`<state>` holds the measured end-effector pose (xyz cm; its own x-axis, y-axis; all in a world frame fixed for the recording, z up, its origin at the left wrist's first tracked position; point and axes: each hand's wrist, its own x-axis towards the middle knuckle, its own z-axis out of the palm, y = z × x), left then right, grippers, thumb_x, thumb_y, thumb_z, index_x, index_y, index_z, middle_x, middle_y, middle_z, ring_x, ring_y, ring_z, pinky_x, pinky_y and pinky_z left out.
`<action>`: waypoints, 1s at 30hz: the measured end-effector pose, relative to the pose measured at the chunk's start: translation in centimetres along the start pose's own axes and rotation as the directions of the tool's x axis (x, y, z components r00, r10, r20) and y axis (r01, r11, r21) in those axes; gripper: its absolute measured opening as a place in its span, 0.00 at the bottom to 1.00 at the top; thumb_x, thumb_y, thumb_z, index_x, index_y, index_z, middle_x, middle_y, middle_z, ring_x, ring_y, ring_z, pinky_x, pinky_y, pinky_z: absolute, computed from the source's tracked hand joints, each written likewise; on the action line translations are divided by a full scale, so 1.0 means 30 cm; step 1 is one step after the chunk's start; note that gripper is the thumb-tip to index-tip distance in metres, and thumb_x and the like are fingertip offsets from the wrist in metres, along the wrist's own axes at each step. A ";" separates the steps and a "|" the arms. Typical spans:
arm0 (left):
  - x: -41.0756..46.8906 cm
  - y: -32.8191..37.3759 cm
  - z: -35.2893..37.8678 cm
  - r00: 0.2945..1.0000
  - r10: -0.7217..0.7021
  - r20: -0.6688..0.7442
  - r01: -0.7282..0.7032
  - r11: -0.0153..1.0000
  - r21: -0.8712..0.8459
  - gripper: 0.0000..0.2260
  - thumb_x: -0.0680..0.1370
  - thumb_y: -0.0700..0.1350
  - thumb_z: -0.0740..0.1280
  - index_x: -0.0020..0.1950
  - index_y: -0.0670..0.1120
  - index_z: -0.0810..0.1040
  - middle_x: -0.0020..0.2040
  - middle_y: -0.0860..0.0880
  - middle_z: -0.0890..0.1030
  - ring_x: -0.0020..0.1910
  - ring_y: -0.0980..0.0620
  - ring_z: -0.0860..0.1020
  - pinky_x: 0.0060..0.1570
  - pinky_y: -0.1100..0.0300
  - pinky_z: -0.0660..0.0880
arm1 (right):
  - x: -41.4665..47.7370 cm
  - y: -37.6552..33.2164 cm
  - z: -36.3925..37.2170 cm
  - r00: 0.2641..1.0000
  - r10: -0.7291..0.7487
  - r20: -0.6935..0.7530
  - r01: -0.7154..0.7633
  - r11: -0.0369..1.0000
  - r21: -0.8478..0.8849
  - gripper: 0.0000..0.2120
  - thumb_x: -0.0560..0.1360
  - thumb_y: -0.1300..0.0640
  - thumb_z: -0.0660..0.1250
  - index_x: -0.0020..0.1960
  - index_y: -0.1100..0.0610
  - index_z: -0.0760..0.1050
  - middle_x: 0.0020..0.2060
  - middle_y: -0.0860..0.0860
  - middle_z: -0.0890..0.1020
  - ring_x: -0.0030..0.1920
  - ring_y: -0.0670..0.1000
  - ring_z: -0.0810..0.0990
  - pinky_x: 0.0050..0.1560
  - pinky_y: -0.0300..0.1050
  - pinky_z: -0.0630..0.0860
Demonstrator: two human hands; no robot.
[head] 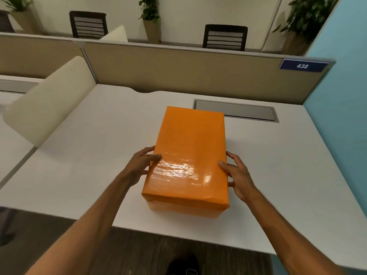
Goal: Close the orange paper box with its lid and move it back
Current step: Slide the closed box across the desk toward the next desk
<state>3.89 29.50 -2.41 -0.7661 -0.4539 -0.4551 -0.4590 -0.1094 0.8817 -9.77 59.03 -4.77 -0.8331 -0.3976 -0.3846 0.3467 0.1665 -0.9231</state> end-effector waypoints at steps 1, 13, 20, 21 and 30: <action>0.001 -0.001 0.003 1.000 -0.001 -0.005 0.001 1.000 -0.008 0.22 0.76 0.52 0.70 0.69 0.55 0.72 0.60 0.49 0.81 0.57 0.43 0.80 0.59 0.39 0.76 | 0.006 0.001 -0.004 1.000 -0.005 0.001 0.005 1.000 -0.002 0.29 0.70 0.45 0.74 0.68 0.39 0.69 0.55 0.46 0.83 0.51 0.51 0.84 0.35 0.46 0.82; 0.074 0.056 0.023 0.996 0.051 -0.071 -0.045 0.996 0.083 0.27 0.76 0.47 0.70 0.74 0.52 0.66 0.68 0.46 0.75 0.61 0.43 0.76 0.54 0.47 0.73 | 0.113 -0.039 -0.022 0.995 -0.097 -0.020 0.094 0.990 -0.101 0.31 0.72 0.48 0.74 0.72 0.42 0.65 0.63 0.51 0.77 0.58 0.54 0.79 0.41 0.50 0.80; 0.214 0.203 0.076 0.979 0.197 -0.047 -0.151 0.863 0.482 0.27 0.82 0.53 0.59 0.79 0.50 0.58 0.78 0.43 0.63 0.74 0.38 0.66 0.70 0.40 0.65 | 0.309 -0.190 0.010 0.927 -0.375 0.020 0.311 0.737 -0.600 0.30 0.79 0.49 0.66 0.77 0.54 0.62 0.74 0.54 0.70 0.70 0.59 0.71 0.66 0.57 0.70; 0.228 0.209 0.079 0.974 0.213 -0.071 -0.147 0.846 0.513 0.25 0.82 0.52 0.59 0.79 0.49 0.59 0.78 0.43 0.64 0.73 0.38 0.67 0.70 0.41 0.65 | 0.321 -0.195 0.010 0.923 -0.383 0.035 0.315 0.701 -0.640 0.29 0.79 0.49 0.66 0.76 0.56 0.64 0.73 0.55 0.71 0.70 0.59 0.71 0.67 0.56 0.69; 0.272 0.170 0.084 0.957 0.257 -0.135 -0.163 0.862 0.481 0.22 0.82 0.49 0.60 0.77 0.50 0.65 0.75 0.41 0.69 0.71 0.37 0.70 0.69 0.42 0.67 | 0.353 -0.143 0.017 0.908 -0.419 -0.018 0.294 0.665 -0.686 0.29 0.79 0.48 0.65 0.76 0.56 0.63 0.74 0.54 0.69 0.70 0.60 0.71 0.68 0.58 0.68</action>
<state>-5.83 27.47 -1.94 -0.7900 -0.5822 -0.1922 -0.4867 0.4048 0.7741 -19.87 53.64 -4.89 -0.9092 -0.4145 0.0381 -0.3100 0.6132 -0.7266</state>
